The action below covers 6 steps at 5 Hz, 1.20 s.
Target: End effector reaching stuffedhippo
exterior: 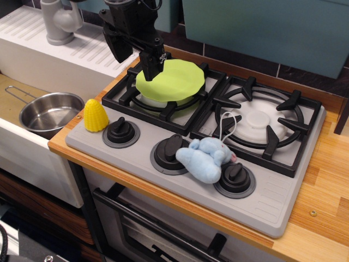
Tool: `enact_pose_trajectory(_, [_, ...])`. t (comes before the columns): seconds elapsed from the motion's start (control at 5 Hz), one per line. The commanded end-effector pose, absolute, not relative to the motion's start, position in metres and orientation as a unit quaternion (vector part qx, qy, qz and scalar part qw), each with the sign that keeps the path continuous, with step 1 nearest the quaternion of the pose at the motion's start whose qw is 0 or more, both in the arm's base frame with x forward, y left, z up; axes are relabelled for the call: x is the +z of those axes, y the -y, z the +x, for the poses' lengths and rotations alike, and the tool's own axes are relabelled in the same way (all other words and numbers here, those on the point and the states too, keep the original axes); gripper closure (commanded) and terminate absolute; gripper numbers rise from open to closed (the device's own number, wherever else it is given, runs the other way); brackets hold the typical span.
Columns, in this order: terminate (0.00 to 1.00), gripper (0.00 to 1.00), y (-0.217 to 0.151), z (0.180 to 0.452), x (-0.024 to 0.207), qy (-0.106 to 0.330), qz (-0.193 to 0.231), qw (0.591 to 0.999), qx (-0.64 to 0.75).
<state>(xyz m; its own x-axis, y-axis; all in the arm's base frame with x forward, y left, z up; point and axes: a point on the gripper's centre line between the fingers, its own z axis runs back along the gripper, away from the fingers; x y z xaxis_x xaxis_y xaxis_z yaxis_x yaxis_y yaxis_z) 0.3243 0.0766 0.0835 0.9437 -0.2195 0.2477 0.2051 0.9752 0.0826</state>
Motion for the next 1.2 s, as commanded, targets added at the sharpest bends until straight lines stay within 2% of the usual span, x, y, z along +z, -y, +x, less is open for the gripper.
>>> enact_pose_trajectory(0.0, [0.0,0.0,-0.077,0.324,0.084,0.129,0.028,0.985,-0.108])
enact_pose_trajectory(0.4, [0.0,0.0,-0.041,0.29,0.095,0.129,0.017,0.988,-0.08])
enact_pose_trajectory(1.0, [0.0,0.0,0.002,0.259,0.088,0.144,0.021,0.987,-0.066])
